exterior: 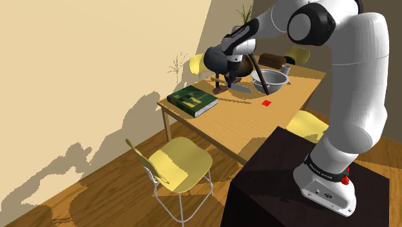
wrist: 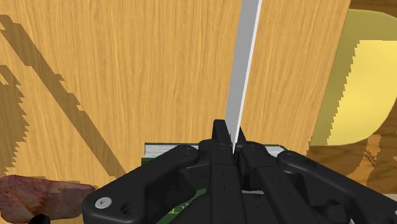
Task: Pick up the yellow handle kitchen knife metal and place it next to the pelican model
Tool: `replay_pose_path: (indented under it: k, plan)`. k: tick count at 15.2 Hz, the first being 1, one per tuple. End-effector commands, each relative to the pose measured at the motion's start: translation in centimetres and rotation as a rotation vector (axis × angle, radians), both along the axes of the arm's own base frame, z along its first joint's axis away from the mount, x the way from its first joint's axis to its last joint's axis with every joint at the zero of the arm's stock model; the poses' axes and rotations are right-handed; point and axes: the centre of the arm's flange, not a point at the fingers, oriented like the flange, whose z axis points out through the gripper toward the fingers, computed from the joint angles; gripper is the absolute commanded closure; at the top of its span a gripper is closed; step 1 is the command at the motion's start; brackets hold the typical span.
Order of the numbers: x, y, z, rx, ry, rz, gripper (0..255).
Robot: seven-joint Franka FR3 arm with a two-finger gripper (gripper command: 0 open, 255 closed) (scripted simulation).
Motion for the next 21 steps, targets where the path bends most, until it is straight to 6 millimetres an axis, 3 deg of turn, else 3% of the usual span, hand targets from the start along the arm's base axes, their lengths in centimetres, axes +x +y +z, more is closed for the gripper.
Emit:
replay_pose_path:
  k: [1, 21]
  plan:
    - [0.1, 0.0, -1.1, 0.0, 0.0, 0.0, 255]
    - [0.1, 0.0, -11.7, 0.0, 0.0, 0.0, 255]
